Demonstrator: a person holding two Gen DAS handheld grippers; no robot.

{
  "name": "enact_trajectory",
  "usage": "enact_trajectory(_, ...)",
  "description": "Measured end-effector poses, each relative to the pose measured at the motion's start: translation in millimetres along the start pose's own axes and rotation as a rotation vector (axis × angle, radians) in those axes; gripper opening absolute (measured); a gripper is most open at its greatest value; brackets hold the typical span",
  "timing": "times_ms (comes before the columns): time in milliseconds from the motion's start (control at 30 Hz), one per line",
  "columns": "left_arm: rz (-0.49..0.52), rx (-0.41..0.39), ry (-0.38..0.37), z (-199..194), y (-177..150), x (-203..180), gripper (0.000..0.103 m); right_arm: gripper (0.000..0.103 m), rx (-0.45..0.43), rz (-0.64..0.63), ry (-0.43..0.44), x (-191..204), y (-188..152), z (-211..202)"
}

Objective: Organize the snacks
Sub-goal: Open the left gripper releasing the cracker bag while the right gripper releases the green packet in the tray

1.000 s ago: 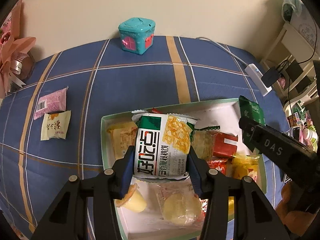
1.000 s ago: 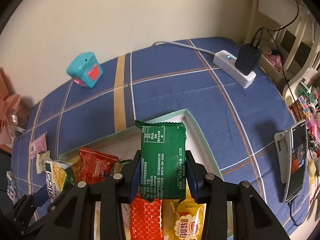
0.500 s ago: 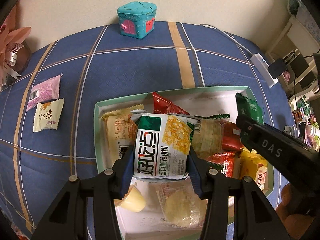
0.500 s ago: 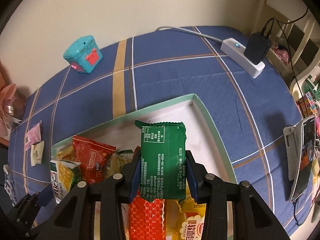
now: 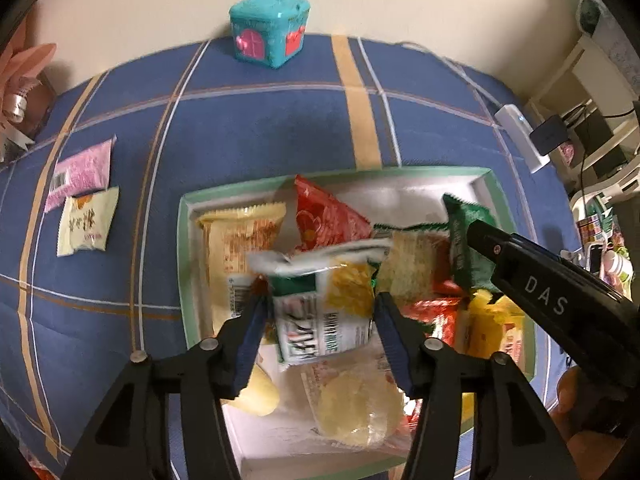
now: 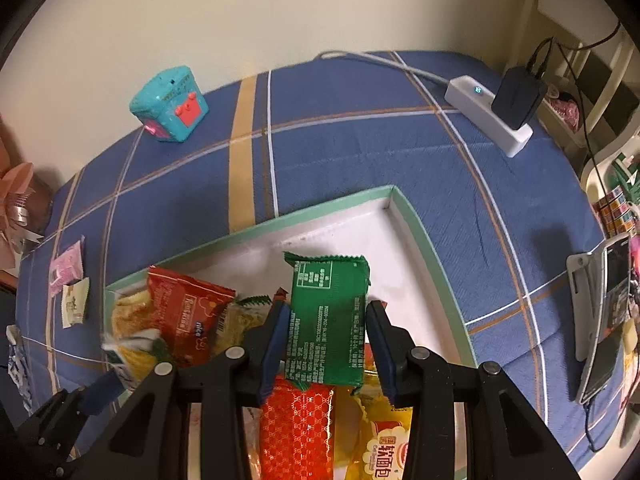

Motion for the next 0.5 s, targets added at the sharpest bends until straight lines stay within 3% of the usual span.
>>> enact_trajectory(500,-0.088,-0.133,0.008,-44.3,25.9,30.5,0.059,0.043,-0.171,0.007,0.003,-0.8,31.2,-64.1)
Point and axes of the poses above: each gripper's, at about its wrist camera, not at the fingertips, and z roughly the way its jaws point, x to its left, y to its top, the point moved 5 cm from there along z, roughly the way its jaws point, and after that the axes turned 9 degrees about -x, right-handed, at the moved point
